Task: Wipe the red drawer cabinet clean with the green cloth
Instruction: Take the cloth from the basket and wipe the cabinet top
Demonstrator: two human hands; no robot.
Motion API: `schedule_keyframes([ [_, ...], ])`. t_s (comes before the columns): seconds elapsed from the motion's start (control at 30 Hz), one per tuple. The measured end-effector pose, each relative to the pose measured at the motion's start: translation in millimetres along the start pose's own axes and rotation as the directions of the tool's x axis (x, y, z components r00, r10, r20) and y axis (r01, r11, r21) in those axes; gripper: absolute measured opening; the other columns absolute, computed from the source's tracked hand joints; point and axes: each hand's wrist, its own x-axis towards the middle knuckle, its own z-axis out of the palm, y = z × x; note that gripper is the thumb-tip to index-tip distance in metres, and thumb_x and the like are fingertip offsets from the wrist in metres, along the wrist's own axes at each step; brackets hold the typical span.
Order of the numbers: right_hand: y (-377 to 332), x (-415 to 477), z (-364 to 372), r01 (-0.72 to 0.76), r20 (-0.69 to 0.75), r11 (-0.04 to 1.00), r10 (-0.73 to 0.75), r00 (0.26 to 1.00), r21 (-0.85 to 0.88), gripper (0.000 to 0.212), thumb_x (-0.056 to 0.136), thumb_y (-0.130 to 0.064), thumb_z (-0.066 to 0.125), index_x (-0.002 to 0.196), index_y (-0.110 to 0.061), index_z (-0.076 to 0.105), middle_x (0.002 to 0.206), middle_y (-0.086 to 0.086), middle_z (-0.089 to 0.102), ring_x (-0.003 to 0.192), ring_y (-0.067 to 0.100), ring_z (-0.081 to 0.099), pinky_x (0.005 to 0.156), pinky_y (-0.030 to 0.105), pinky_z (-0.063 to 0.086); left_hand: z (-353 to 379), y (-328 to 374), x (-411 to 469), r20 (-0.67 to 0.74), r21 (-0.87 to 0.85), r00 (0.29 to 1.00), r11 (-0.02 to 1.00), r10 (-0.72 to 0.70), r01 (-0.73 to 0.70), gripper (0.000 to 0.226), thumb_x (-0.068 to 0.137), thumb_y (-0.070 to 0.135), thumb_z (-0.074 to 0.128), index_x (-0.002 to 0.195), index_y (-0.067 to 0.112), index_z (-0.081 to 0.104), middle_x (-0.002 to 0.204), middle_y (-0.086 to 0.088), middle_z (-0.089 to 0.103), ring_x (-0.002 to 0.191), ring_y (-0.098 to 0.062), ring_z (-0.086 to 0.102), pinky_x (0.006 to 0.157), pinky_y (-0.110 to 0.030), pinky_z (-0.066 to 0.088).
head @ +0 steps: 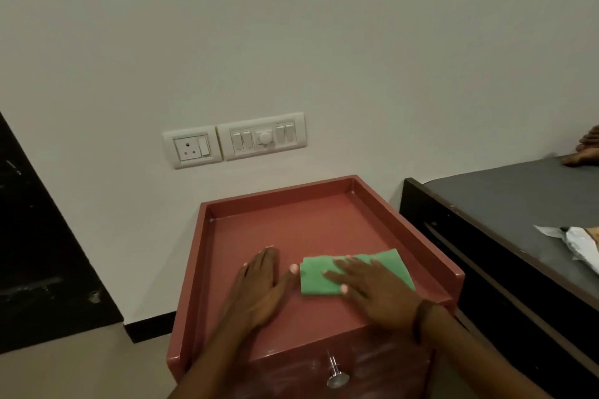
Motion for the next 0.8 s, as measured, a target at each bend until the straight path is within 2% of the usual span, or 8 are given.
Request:
schedule_keyframes([
  [0.1, -24.7, -56.6, 14.9, 0.066, 0.028, 0.997, -0.066, 0.997, 0.033, 0.043, 0.102, -0.057, 0.015, 0.142, -0.069, 0.006, 0.16, -0.029, -0.003, 0.147, -0.004, -0.014, 0.117, 0.032, -0.01, 1.4, 1.5, -1.2, 0.014, -0.01, 1.0, 1.0, -0.001, 0.001, 0.121, 0.068, 0.096, -0.01, 0.163, 0.024, 0.011, 0.171, 0.005, 0.011, 0.155, -0.009, 0.01, 0.125, -0.036, 0.0],
  [0.17, -33.4, -72.8, 17.1, 0.067, 0.027, 0.997, -0.068, 0.997, 0.044, 0.043, 0.097, -0.066, 0.007, 0.14, -0.073, 0.002, 0.156, -0.036, -0.008, 0.145, -0.009, -0.017, 0.116, 0.031, -0.013, 2.3, 1.8, -1.2, 0.009, -0.021, 1.0, 1.0, 0.001, 0.0, 0.12, 0.069, 0.096, -0.009, 0.163, 0.024, 0.011, 0.171, 0.004, 0.011, 0.155, -0.01, 0.011, 0.125, -0.037, 0.001],
  [0.23, -33.2, -66.7, 13.8, 0.044, 0.035, 0.997, -0.046, 0.998, 0.062, 0.043, 0.097, -0.066, 0.007, 0.14, -0.073, 0.005, 0.157, -0.037, -0.004, 0.146, -0.01, -0.014, 0.117, 0.03, -0.011, 2.0, 0.8, 0.1, 0.0, -0.016, 1.0, 1.0, 0.003, -0.003, 0.116, 0.072, 0.093, -0.008, 0.162, 0.023, 0.014, 0.17, 0.004, 0.014, 0.155, -0.011, 0.013, 0.126, -0.038, 0.002],
  [0.4, -11.3, 28.2, -3.8, -0.019, 0.048, 1.0, 0.018, 0.999, 0.018, 0.044, 0.105, -0.05, 0.021, 0.148, -0.058, 0.02, 0.165, -0.019, 0.01, 0.153, 0.006, 0.003, 0.123, 0.044, 0.004, 0.7, 0.9, -2.1, -0.027, -0.03, 1.0, 1.0, -0.005, 0.004, 0.092, 0.09, 0.079, 0.01, 0.161, 0.021, 0.021, 0.169, 0.002, 0.021, 0.153, -0.01, 0.017, 0.124, -0.033, 0.003],
  [0.5, 3.7, 109.5, -15.4, -0.044, 0.063, 0.999, 0.044, 0.997, -0.011, 0.046, 0.107, -0.044, 0.023, 0.152, -0.047, 0.024, 0.166, -0.011, 0.014, 0.154, 0.014, 0.008, 0.124, 0.046, 0.009, 0.5, 0.3, 0.1, -0.036, -0.02, 0.999, 1.0, -0.01, 0.009, 0.096, 0.087, 0.082, 0.012, 0.161, 0.021, 0.021, 0.168, 0.001, 0.022, 0.153, -0.011, 0.019, 0.126, -0.034, 0.005],
  [0.63, 15.1, 198.1, -28.3, -0.085, 0.063, 0.996, 0.087, 0.994, -0.042, 0.046, 0.107, -0.041, 0.025, 0.154, -0.039, 0.027, 0.166, -0.005, 0.019, 0.154, 0.019, 0.015, 0.123, 0.045, 0.013, 4.7, -3.5, 4.4, -0.013, 0.021, 1.0, 1.0, -0.014, 0.014, 0.095, 0.089, 0.082, 0.014, 0.163, 0.022, 0.016, 0.17, 0.003, 0.015, 0.155, -0.009, 0.012, 0.127, -0.036, 0.002],
  [0.8, 20.2, 235.0, -28.5, -0.113, 0.054, 0.99, 0.118, 0.992, -0.086, 0.046, 0.107, -0.04, 0.024, 0.153, -0.039, 0.028, 0.164, -0.001, 0.023, 0.149, 0.022, 0.026, 0.121, 0.047, 0.022, 6.2, -5.0, 5.8, -0.004, -0.002, 1.0, 1.0, -0.001, 0.001, 0.1, 0.085, 0.085, 0.01, 0.162, 0.023, 0.015, 0.17, 0.005, 0.015, 0.154, -0.009, 0.013, 0.127, -0.038, 0.003],
])
